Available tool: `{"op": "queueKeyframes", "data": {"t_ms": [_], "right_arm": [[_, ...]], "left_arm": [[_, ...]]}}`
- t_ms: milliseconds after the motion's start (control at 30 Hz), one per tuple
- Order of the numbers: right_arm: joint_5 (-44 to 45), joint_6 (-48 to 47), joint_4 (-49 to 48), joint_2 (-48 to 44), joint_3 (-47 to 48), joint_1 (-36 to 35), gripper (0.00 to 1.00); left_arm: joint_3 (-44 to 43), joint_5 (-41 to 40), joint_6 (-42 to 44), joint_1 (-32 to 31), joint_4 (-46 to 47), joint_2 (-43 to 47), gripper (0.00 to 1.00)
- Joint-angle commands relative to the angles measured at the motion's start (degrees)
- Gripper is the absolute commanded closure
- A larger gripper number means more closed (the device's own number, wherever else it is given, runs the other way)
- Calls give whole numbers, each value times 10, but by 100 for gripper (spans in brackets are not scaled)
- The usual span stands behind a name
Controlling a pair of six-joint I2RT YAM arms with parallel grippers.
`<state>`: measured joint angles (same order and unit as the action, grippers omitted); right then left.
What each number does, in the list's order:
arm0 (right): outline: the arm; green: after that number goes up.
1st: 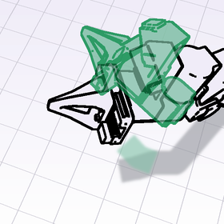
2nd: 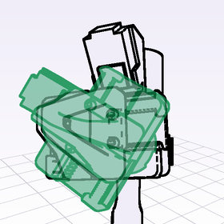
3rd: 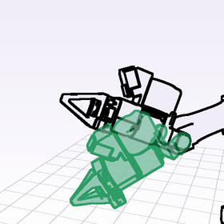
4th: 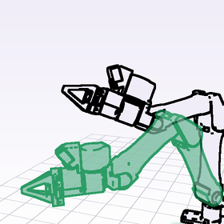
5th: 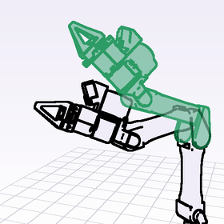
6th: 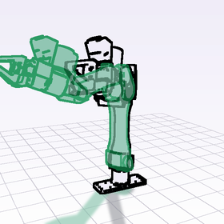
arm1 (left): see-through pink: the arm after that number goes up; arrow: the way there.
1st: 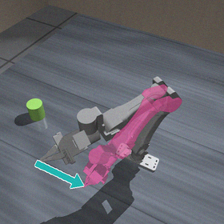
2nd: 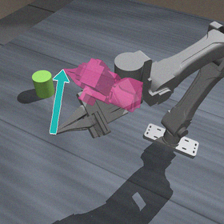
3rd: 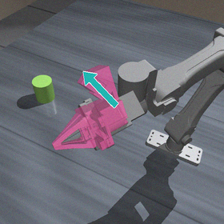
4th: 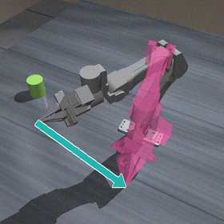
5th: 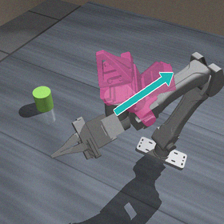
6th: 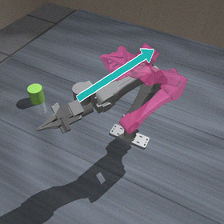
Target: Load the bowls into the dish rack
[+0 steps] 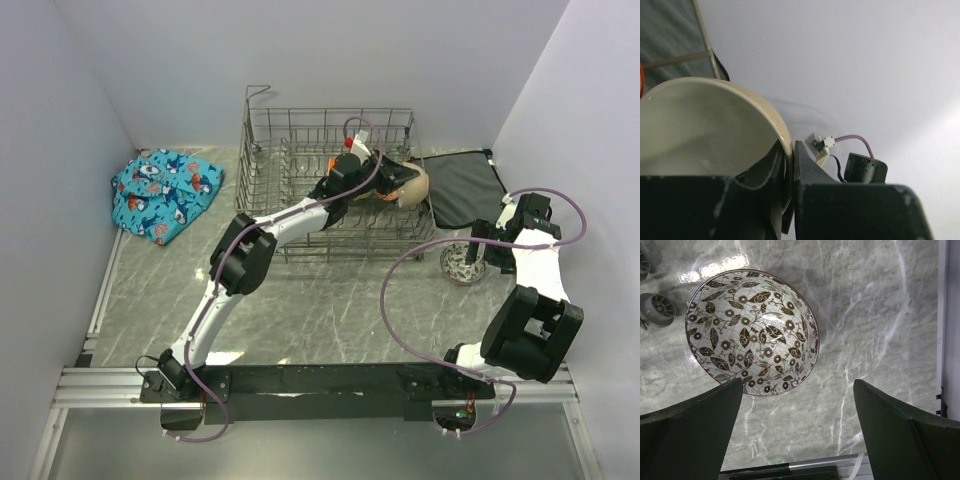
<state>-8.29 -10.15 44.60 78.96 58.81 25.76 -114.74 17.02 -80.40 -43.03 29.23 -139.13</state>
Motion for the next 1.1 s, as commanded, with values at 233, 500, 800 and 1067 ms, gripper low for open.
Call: {"op": "queueKeyframes", "data": {"t_ms": [233, 500, 800, 1067], "right_arm": [[-10, 2, -14, 3, 9, 3, 0], [-8, 0, -9, 0, 9, 3, 0], [-6, -2, -8, 13, 19, 3, 0], [-13, 2, -16, 28, 32, 2, 0]], "left_arm": [[89, 19, -27, -7, 93, 105, 99], [89, 14, -34, -13, 101, 91, 99], [118, 14, -45, -5, 81, 96, 99], [95, -15, 11, -11, 8, 98, 99]]}}
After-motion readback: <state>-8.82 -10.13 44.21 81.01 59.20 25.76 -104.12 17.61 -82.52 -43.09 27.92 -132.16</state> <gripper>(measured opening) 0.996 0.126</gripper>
